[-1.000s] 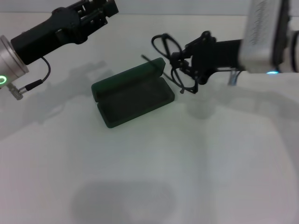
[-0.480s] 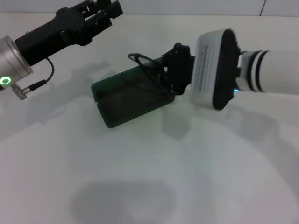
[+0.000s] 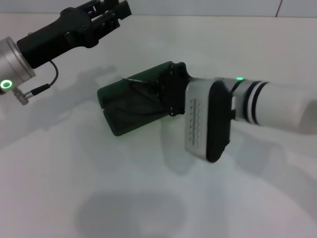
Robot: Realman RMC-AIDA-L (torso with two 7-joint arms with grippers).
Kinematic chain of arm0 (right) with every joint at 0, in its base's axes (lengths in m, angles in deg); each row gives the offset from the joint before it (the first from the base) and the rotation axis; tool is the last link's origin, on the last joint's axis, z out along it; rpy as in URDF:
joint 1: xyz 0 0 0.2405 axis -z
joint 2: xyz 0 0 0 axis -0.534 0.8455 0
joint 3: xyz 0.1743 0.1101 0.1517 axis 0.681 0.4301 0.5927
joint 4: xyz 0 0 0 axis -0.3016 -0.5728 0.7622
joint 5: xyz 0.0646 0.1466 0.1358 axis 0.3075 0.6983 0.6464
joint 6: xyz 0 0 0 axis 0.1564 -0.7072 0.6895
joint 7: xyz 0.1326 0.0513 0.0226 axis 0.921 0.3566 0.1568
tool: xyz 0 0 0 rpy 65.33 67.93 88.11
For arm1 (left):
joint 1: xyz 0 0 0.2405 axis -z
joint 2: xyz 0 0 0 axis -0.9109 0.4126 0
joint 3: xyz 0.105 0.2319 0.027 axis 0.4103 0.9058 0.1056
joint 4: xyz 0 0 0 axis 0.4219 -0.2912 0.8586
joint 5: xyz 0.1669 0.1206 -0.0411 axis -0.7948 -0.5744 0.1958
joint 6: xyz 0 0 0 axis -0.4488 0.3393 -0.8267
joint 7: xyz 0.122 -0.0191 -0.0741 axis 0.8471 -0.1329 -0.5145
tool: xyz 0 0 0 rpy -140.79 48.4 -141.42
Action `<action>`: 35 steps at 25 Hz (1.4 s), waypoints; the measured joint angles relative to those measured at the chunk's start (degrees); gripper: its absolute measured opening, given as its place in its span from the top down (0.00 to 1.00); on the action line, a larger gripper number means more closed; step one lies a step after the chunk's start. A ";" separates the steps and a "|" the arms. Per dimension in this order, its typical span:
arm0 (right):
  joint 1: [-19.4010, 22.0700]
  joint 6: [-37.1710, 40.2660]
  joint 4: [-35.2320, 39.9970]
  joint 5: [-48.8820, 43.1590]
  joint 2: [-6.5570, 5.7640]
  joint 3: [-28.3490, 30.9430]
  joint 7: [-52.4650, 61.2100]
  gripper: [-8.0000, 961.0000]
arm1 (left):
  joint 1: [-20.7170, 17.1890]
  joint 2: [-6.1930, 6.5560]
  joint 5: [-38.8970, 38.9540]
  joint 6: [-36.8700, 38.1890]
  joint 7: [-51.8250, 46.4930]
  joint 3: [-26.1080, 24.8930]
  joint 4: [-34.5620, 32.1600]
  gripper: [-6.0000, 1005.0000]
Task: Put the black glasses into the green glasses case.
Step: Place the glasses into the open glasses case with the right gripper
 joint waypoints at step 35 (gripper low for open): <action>-0.48 -16.19 -1.67 -2.13 0.00 -12.34 -6.94 0.87 | 1.02 -0.14 -0.09 0.00 -0.04 0.18 0.61 0.53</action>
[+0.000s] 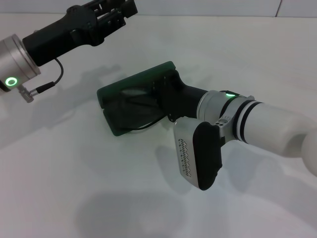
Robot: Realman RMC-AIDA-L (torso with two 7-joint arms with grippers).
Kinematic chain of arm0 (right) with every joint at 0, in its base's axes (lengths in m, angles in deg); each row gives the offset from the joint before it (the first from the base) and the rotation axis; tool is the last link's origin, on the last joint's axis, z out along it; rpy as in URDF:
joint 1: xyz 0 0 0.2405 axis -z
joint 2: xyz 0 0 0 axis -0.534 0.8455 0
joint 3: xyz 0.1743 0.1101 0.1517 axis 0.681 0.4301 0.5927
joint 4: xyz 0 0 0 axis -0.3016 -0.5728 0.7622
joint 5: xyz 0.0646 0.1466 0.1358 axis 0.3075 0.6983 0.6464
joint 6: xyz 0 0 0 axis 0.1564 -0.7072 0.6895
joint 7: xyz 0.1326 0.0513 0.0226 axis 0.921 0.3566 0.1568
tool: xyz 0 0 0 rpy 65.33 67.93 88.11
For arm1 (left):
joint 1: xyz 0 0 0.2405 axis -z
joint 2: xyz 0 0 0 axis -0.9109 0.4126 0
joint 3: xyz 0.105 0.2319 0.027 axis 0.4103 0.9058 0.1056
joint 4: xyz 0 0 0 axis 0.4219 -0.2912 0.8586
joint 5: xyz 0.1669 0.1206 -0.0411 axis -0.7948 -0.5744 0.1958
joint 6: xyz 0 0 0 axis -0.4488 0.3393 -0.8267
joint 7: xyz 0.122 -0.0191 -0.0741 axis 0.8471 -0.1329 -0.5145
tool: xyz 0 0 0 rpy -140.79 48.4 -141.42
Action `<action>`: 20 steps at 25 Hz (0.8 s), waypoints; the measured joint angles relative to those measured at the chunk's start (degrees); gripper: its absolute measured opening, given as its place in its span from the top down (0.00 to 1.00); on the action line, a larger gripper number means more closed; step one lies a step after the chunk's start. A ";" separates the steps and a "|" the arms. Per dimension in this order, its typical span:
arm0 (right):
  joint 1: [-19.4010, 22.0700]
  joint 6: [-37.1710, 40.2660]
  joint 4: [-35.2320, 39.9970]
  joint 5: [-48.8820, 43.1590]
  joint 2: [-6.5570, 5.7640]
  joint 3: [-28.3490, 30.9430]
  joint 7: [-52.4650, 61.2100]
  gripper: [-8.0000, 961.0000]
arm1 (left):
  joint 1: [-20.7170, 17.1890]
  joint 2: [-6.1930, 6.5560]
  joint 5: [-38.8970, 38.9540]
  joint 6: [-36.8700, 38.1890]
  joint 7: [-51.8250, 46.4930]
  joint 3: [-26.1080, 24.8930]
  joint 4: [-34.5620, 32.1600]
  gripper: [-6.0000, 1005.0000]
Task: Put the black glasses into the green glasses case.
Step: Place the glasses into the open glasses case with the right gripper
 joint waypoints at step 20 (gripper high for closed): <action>-0.22 -0.46 -0.78 0.62 0.00 -0.49 2.10 0.80 | 1.46 -0.69 -0.20 -1.16 0.80 0.00 0.53 0.53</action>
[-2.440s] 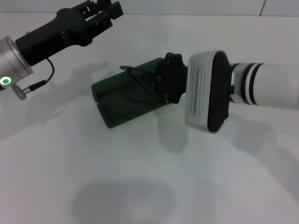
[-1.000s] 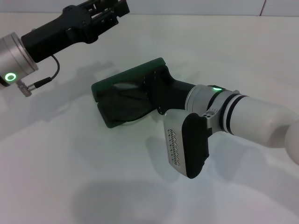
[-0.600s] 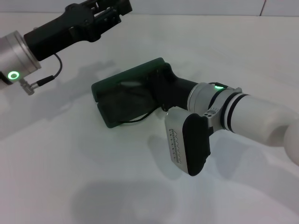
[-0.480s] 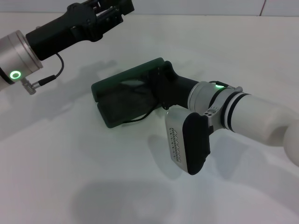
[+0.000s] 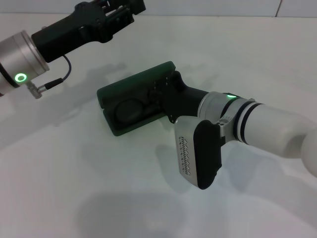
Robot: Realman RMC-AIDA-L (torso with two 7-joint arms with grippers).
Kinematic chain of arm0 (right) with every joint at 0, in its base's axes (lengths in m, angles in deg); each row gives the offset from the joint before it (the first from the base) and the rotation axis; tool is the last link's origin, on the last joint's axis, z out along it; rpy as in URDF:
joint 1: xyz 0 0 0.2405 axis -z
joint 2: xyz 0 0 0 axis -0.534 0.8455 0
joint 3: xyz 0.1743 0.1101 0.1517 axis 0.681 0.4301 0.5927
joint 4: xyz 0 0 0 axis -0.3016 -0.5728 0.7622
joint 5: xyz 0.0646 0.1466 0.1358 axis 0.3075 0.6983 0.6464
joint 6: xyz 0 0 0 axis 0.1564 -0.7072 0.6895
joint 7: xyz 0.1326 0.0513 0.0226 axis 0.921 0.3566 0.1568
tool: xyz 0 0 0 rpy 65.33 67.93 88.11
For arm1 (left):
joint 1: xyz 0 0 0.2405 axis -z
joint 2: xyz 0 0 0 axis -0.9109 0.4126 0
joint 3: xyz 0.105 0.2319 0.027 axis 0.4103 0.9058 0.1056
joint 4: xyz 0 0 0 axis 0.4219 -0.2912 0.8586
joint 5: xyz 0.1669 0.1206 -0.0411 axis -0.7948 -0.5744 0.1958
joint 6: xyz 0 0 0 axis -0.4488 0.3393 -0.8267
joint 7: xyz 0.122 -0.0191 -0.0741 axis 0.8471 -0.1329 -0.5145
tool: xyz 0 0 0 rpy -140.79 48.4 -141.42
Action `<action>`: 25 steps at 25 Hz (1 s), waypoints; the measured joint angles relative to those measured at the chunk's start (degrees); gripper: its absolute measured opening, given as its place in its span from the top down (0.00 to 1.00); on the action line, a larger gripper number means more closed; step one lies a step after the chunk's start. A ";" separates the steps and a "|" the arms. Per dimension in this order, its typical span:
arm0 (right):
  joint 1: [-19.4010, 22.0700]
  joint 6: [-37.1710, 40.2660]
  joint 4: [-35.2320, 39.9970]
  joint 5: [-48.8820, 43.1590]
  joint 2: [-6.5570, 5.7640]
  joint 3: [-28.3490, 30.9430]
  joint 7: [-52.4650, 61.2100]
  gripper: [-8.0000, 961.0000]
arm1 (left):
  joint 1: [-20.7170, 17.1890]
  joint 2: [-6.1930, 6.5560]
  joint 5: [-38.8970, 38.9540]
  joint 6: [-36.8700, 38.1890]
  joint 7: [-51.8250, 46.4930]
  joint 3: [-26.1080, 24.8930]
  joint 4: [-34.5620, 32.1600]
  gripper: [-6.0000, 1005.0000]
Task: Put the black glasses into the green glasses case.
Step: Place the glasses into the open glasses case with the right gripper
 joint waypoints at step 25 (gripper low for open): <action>3.77 71.20 -5.45 11.89 -0.49 58.47 3.63 0.73 | 3.57 0.08 -11.57 -22.95 -7.87 0.11 1.07 0.53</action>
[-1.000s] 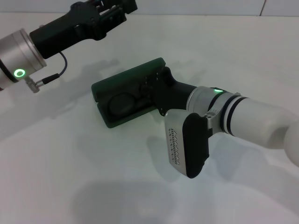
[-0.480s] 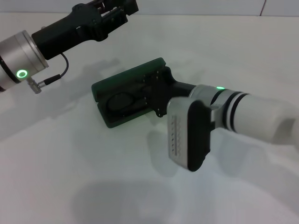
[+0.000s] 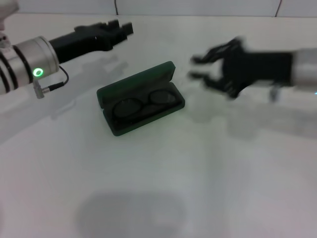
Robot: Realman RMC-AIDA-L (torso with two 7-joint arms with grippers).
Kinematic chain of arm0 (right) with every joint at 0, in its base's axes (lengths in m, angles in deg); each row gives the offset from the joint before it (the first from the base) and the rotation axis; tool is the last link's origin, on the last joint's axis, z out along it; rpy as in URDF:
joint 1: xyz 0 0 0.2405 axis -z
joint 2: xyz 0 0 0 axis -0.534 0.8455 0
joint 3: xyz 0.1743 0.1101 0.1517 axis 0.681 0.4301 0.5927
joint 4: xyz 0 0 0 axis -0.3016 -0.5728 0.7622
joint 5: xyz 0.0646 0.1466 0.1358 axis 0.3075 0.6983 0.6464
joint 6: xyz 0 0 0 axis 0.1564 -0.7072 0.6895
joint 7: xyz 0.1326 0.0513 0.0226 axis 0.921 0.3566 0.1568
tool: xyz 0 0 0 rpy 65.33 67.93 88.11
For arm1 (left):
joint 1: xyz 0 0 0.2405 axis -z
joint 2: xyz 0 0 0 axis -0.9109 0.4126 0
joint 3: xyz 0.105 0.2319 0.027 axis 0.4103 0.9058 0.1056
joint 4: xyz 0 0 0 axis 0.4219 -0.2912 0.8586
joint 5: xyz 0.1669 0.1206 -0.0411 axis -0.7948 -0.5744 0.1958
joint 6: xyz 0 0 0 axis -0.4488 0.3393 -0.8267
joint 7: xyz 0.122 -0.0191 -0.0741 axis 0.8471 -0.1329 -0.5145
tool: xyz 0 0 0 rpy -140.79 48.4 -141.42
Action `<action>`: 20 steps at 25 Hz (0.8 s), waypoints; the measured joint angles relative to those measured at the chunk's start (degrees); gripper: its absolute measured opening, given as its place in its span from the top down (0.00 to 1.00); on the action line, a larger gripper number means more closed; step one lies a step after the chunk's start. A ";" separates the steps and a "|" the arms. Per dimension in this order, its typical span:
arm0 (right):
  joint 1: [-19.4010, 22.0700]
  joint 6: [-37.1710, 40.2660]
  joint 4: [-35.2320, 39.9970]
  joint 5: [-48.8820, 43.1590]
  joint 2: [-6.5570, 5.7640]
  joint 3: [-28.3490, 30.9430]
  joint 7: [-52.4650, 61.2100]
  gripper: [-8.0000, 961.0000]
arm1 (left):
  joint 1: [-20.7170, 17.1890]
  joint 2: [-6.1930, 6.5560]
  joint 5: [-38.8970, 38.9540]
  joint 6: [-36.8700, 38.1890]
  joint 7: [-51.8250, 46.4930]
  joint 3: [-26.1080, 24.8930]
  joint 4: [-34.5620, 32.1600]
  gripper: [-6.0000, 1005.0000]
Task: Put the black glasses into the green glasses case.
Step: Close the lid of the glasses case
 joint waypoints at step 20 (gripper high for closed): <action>-0.15 10.92 -12.79 3.21 -0.10 25.77 -0.09 0.48 | 3.53 0.75 -14.30 -11.25 -12.14 9.55 -0.69 0.52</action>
